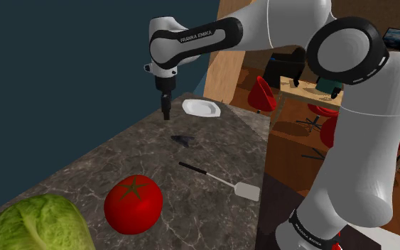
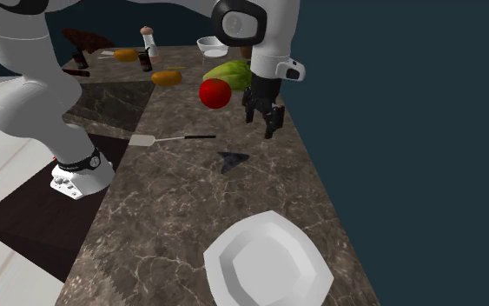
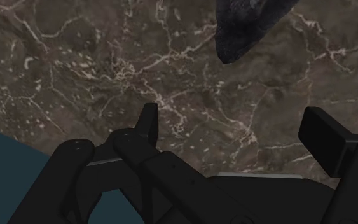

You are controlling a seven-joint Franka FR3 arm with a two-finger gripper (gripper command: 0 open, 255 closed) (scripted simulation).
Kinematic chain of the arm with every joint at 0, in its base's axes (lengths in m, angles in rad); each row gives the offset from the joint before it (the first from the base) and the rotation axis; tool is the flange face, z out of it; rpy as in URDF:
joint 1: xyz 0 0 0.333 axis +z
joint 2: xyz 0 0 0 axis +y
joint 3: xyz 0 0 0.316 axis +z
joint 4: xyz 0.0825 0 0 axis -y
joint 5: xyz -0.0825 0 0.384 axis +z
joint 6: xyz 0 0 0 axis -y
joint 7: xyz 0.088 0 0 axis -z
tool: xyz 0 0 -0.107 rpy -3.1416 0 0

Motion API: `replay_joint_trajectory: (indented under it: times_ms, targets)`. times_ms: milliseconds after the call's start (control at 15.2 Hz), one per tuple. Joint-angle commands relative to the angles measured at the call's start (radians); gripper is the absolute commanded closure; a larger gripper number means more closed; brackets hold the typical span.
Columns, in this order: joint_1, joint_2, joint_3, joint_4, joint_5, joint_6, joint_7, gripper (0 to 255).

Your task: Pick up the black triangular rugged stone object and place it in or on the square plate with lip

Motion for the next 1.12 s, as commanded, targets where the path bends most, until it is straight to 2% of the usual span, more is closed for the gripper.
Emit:
replay_joint_trajectory:
  times_ms: [0,462,990,1056]
  targets:
    - [0.005,0.044,0.008,0.048,-0.008,-0.001,-0.032,0]
    - [0.002,0.061,0.007,-0.03,-0.01,0.095,-0.03,0]
    - [0.002,0.061,0.007,-0.03,-0.01,0.095,-0.03,0]
    - [0.002,0.061,0.007,-0.03,-0.01,0.095,-0.03,255]
